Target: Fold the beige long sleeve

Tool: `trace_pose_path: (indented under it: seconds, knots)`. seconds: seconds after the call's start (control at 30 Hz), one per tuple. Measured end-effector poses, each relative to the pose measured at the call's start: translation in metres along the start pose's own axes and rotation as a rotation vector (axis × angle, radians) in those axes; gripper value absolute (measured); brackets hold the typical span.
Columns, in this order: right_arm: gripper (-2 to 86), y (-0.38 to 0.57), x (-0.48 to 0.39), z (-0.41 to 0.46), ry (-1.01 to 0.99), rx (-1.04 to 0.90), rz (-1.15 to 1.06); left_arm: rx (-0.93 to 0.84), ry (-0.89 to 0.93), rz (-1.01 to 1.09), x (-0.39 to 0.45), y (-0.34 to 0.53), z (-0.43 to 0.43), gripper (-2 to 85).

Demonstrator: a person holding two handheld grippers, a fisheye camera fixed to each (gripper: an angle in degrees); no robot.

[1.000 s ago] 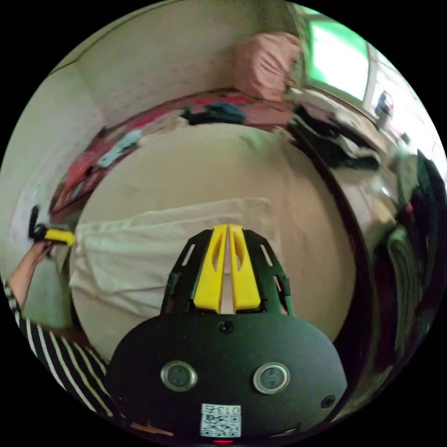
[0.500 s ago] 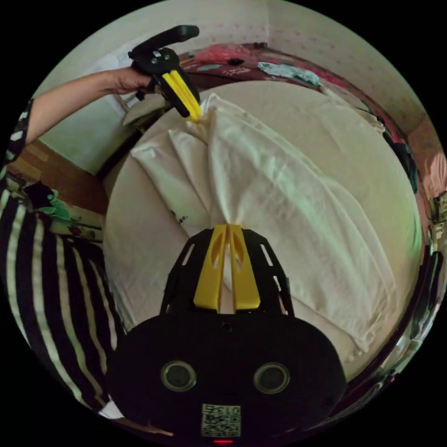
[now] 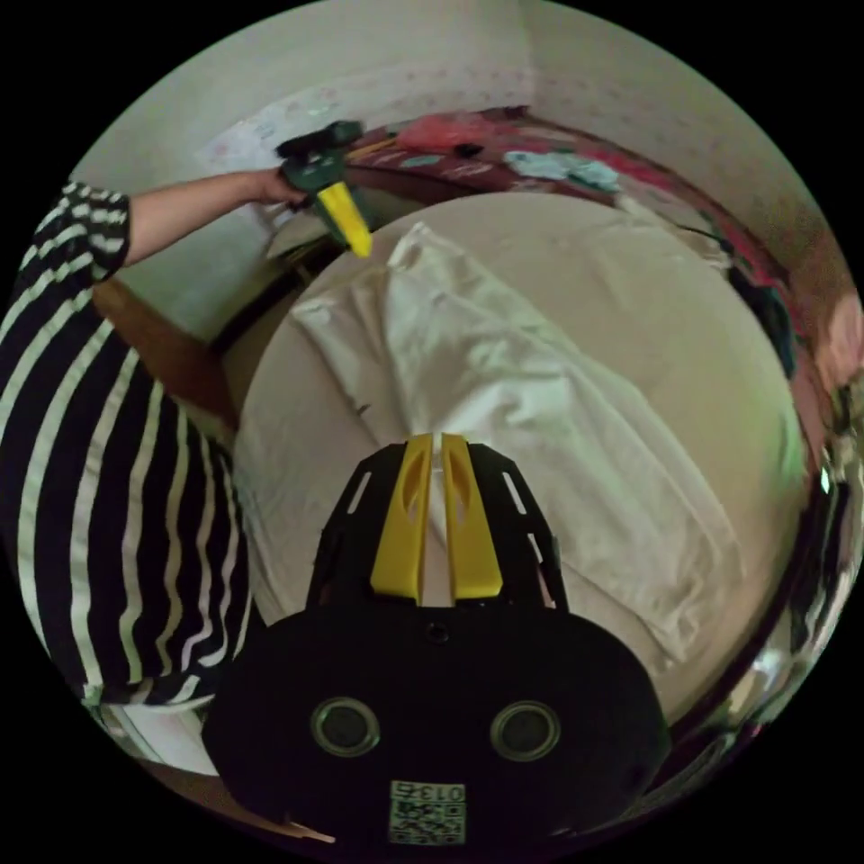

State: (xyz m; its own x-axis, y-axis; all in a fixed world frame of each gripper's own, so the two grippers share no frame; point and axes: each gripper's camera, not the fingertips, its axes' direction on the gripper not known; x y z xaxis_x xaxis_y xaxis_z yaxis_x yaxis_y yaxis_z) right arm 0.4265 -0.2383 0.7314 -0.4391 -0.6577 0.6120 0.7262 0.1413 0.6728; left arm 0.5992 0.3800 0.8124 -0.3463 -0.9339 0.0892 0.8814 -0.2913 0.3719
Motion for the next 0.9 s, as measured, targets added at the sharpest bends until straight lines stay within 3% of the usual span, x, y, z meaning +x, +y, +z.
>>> trace_pose_path:
  seconds: [0.1, 0.17, 0.27, 0.47, 0.63, 0.77, 0.9]
  knots:
    - [0.3, -0.002, 0.026, 0.011, 0.053, 0.000, 0.182, 0.213, 0.130, 0.031, 0.025, -0.023, -0.007, -0.2]
    - [0.3, -0.010, 0.030, 0.025, 0.058, -0.010, 0.216, 0.180, 0.137, 0.066, 0.041, -0.044, 0.010, -0.3]
    - [0.1, -0.026, 0.032, 0.056, 0.125, -0.110, 0.208, -0.006, -0.002, 0.133, 0.053, -0.061, 0.047, -0.3]
    - [0.0, -0.010, 0.057, 0.041, 0.145, -0.142, 0.255, -0.056, -0.010, 0.163, 0.027, -0.031, 0.039, -0.4]
    - [0.1, 0.023, 0.059, -0.004, 0.296, -0.043, 0.386, 0.122, -0.017, -0.004, 0.031, -0.016, 0.008, -0.3]
    - [0.2, 0.040, 0.069, 0.022, 0.418, -0.183, 0.437, -0.015, -0.199, -0.158, 0.019, -0.013, 0.037, -0.3]
    - [0.1, 0.053, 0.086, 0.011, 0.358, -0.190, 0.511, 0.098, -0.074, -0.382, -0.016, 0.035, 0.032, -0.3]
